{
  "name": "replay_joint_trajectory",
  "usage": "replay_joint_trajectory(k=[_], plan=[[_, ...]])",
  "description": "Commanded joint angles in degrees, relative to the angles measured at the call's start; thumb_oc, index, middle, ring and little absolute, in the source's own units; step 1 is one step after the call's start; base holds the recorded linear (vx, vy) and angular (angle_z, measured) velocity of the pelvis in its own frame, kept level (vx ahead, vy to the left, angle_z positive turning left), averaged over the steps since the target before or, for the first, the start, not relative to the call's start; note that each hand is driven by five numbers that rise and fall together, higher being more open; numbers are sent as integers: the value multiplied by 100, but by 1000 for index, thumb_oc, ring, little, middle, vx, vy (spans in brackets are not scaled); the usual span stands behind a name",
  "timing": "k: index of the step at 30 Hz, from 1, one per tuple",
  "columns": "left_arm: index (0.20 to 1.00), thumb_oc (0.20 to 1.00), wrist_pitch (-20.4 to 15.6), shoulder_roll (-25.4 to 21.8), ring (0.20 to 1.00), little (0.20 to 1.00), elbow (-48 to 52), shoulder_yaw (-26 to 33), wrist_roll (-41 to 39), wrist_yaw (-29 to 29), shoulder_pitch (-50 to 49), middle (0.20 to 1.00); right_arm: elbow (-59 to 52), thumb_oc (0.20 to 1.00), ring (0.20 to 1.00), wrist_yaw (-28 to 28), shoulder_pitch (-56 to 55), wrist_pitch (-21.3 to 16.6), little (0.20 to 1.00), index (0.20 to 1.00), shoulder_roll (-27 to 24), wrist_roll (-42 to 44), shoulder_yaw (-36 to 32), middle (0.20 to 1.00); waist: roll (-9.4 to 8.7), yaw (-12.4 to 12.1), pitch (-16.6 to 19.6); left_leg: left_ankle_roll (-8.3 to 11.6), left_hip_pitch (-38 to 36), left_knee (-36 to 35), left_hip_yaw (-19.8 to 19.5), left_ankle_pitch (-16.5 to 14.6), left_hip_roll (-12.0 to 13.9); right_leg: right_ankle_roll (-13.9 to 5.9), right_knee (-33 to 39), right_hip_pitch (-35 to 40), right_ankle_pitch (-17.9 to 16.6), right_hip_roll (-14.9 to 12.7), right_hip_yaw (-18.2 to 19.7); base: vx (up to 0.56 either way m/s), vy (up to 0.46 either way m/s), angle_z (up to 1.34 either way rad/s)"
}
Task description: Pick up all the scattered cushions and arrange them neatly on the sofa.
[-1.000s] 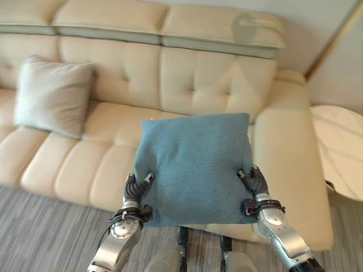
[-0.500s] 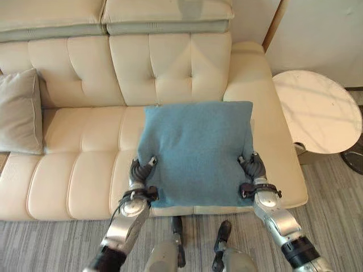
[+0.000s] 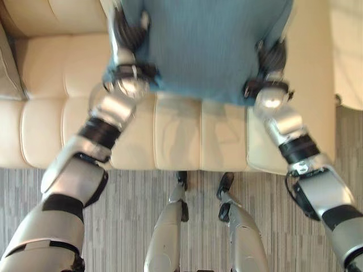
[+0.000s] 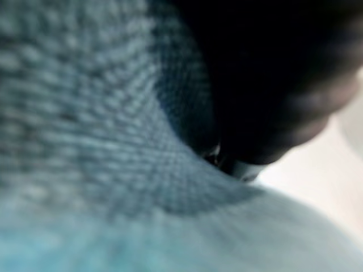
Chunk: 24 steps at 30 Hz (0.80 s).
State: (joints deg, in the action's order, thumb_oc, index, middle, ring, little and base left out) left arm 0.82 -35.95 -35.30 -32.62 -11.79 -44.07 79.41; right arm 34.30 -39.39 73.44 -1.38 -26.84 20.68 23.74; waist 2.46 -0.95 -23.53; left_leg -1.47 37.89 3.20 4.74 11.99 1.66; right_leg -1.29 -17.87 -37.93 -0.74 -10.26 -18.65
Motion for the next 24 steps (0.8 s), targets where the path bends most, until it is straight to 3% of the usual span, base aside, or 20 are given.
replay_joint_trajectory(k=[1,2,3,4,7,9,12,14,16,17,18,20,24], plan=[[200,200,-174,20,200,200,-525,-668,1146,-519,1334,200,49,200,200,-576,1380,-892,200,200,85,-856,731,200,-282,36,202,255,458,1058,-414,-1104,-199,-334,489,-61,137,9,635,-24,20,16],[338,338,97,-119,338,338,-1668,-1779,1638,-338,2504,338,1087,1000,1000,-706,2480,-936,1000,1000,-513,-905,1554,1000,-221,-11,119,284,1027,1226,-464,-1087,-223,-347,260,-604,160,-31,670,-16,29,11],[699,699,194,-179,699,699,-2010,-2204,1820,-218,2851,699,1346,1000,1000,-786,2826,-851,1000,1000,-741,-1109,1885,1000,-197,-25,85,295,1206,1240,-485,-1049,-236,-357,214,-766,140,-55,657,6,29,23],[1000,1000,242,-270,1000,1000,-2127,-2427,2026,-205,3042,1000,1479,1000,1000,-822,3024,-740,1000,1000,-991,-1352,2133,1000,-194,-44,41,303,1344,1248,-498,-1019,-250,-365,198,-908,125,-56,658,24,27,29],[1000,1000,342,-467,1000,1000,-2525,-2847,2270,-41,3282,1000,1930,1000,1000,-1167,3449,-245,1000,1000,-1517,-2257,2872,1000,-209,-55,-30,330,1556,1195,-487,-940,-243,-385,217,-1124,108,-66,628,26,12,25],[1000,1000,376,-523,1000,1000,-2893,-2600,1975,38,2964,1000,2308,1000,1000,-935,3337,-387,1000,1000,-1495,-1560,2674,1000,-259,-72,-89,331,1642,1211,-492,-921,-245,-362,223,-1227,115,-37,669,53,28,10],[1000,1000,396,-589,1000,1000,-3183,-2238,1614,102,2618,1000,2618,1000,1000,-858,3142,-309,1000,1000,-1523,-1383,2648,1000,-252,-62,-59,317,1703,1206,-500,-908,-262,-339,244,-1284,115,-22,671,27,2,9],[1000,1000,252,-528,1000,1000,-3293,-1497,873,177,2090,1000,2861,1000,1000,-694,2755,-210,1000,1000,-1503,-1039,2249,1000,-246,-60,-82,333,1578,1145,-509,-899,-283,-325,307,-1170,106,-2,682,9,-5,-9],[1000,1000,151,-469,1000,1000,-3267,-1247,540,228,1929,1000,2897,1000,1000,-614,2623,-180,1000,1000,-1463,-906,2119,1000,-247,-51,-82,333,1534,1109,-515,-886,-287,-320,348,-1128,92,9,693,0,0,0],[1000,1000,-101,-438,1000,1000,-3030,-562,-229,305,1432,1000,2836,1000,1000,-508,2200,-86,1000,1000,-1416,-690,1752,1000,-249,-58,-149,347,1341,1017,-514,-896,-293,-332,426,-966,85,30,714,-11,1,-4],[1000,1000,-98,-440,1000,1000,-3014,-551,-227,301,1407,1000,2819,1000,1000,-511,2181,-79,1000,1000,-1417,-694,1750,1000,-241,-51,-130,341,1353,1005,-518,-875,-298,-330,440,-973,67,26,706,-17,-10,-14],[1000,1000,-575,-437,1000,1000,-2277,438,-1188,720,372,1000,2293,1000,1000,-271,1206,-76,1000,1000,-1166,-440,978,1000,-238,-28,-235,366,863,834,-484,-889,-310,-319,577,-513,90,85,705,-29,-17,-13],[1000,1000,-837,-269,1000,1000,-1417,1112,-1564,868,-602,1000,1570,1000,1000,-303,300,-89,1000,1000,-833,-508,196,1000,-225,30,-241,368,488,698,-465,-879,-321,-301,710,-140,72,102,671,-19,-1,-5]])
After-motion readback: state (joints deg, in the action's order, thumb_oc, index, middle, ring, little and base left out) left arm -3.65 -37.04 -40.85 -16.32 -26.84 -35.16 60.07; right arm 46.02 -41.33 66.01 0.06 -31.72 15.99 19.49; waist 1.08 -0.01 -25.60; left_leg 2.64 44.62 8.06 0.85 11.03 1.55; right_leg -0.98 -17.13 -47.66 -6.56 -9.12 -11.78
